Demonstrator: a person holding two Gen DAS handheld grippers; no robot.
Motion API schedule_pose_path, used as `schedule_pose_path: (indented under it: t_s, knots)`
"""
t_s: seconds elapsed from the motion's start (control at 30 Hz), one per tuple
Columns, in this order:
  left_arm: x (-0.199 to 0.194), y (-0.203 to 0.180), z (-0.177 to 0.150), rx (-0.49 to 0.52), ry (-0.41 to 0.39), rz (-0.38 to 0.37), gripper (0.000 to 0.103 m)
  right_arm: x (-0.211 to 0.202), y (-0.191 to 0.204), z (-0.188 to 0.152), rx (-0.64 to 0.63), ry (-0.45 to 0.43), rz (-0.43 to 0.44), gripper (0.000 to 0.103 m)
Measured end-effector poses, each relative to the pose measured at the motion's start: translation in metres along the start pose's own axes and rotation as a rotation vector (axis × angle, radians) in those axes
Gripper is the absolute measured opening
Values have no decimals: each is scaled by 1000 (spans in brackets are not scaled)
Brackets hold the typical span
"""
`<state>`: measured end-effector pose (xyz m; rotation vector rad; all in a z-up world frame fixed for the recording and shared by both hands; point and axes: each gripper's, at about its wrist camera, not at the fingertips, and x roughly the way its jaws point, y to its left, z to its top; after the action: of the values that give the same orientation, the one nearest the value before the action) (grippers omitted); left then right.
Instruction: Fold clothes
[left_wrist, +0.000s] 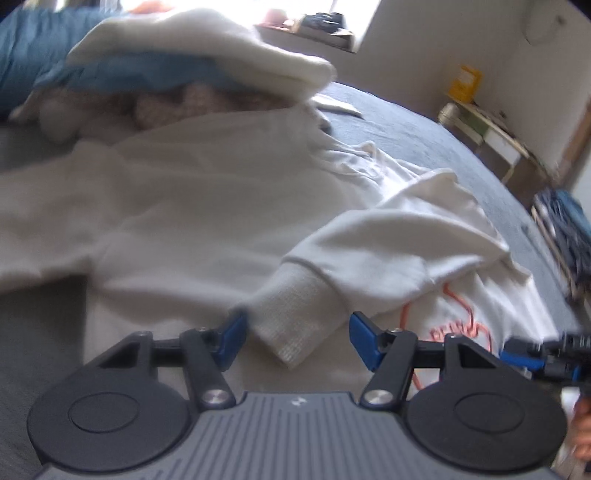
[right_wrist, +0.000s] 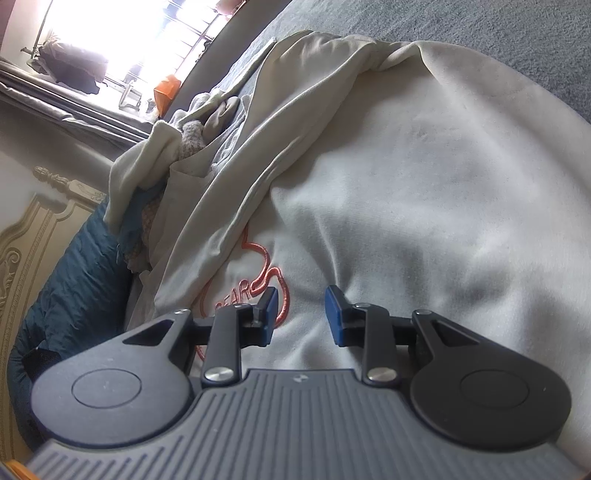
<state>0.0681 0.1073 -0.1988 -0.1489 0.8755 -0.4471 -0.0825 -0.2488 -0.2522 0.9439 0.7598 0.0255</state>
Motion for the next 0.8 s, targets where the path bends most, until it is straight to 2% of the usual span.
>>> schedule_pose_path:
  t_s: [0.07, 0.13, 0.17, 0.2, 0.33, 0.4, 0.53, 0.63, 0.8]
  knots:
    - [0, 1, 0, -15, -21, -5, 60, 0, 0, 0, -3, -2, -1, 27]
    - [1, -3, 1, 15, -35, 13, 37, 1, 0, -1, -6, -4, -1, 27]
    - [2, -5, 2, 32, -36, 18, 14, 2, 0, -1, -7, -6, -1, 27]
    - [0, -6, 5, 38, -49, 15, 9, 2, 0, -1, -8, -7, -1, 27]
    - [-18, -9, 17, 37, -136, -11, 8, -2, 5, 4, -7, -4, -7, 28]
    - [-28, -13, 19, 64, -169, -18, 8, -11, 11, 13, 0, -43, 14, 29]
    - [-46, -25, 9, 204, -209, -51, 8, -20, 17, 46, 46, -124, 39, 29]
    - [-58, -33, -6, 322, -218, -81, 8, -11, 27, 61, 45, -103, 21, 29]
    - [-65, -48, -38, 522, -187, -120, 8, 19, 71, 46, -154, 7, 0, 29]
